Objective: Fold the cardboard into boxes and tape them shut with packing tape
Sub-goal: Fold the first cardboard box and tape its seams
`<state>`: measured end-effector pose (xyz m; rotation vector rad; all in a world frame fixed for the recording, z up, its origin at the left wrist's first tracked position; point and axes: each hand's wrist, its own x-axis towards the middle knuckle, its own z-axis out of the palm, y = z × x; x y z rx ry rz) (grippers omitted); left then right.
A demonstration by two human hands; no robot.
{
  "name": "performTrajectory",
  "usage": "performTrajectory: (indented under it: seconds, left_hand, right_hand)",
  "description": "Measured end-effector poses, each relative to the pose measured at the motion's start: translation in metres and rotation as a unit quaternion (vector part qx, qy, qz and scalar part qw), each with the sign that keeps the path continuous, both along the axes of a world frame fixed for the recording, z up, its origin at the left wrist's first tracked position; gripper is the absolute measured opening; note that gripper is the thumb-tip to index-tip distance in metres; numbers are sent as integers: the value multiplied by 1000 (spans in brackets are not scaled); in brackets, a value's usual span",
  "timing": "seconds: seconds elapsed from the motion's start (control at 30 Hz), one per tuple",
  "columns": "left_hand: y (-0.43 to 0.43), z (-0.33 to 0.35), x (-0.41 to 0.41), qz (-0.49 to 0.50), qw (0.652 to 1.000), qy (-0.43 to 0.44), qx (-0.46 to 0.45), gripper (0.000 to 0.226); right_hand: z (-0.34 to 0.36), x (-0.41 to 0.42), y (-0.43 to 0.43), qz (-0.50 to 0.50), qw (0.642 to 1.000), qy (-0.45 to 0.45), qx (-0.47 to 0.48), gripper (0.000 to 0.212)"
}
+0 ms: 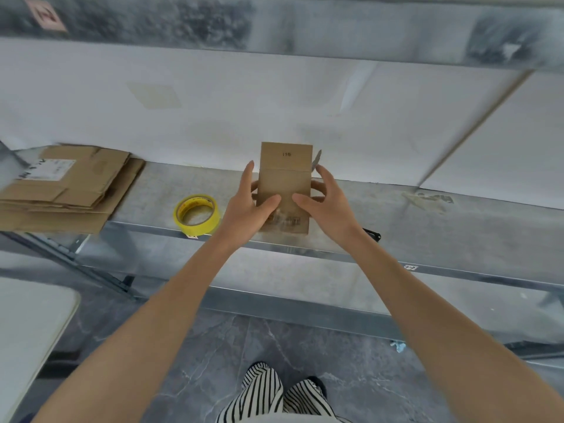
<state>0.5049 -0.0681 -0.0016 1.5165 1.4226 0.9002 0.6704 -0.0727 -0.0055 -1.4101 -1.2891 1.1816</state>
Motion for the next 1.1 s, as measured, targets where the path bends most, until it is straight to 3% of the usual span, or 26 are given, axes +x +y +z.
performTrajectory:
  seconds: [0.17,0.3,0.57,0.8,0.97,1.1]
  left_hand:
    - [-16,-9,3,7,999,-5,42,95]
    - [-31,-30,3,-6,998,48,31,91]
    - [-41,-24,-4,-32,997,71,27,87]
    - [-36,-25,-29,-80,989,122,31,86]
    - [-31,-21,-50,-114,972,202,42,87]
    - [-21,-19,-64,-135,950,272,71,82]
  right_hand:
    - [0,3,-12,31,999,-9,40,77]
    - [-15,6,-27,26,1000,2,-7,66]
    - [-14,-2,-32,-8,999,-38,-13,52]
    - [15,-4,-19,-28,995,-83,-40,54]
    - [15,-8,-15,-19,982,-187,-33,60]
    - [11,-13,-18,-67,981,-175,-40,57]
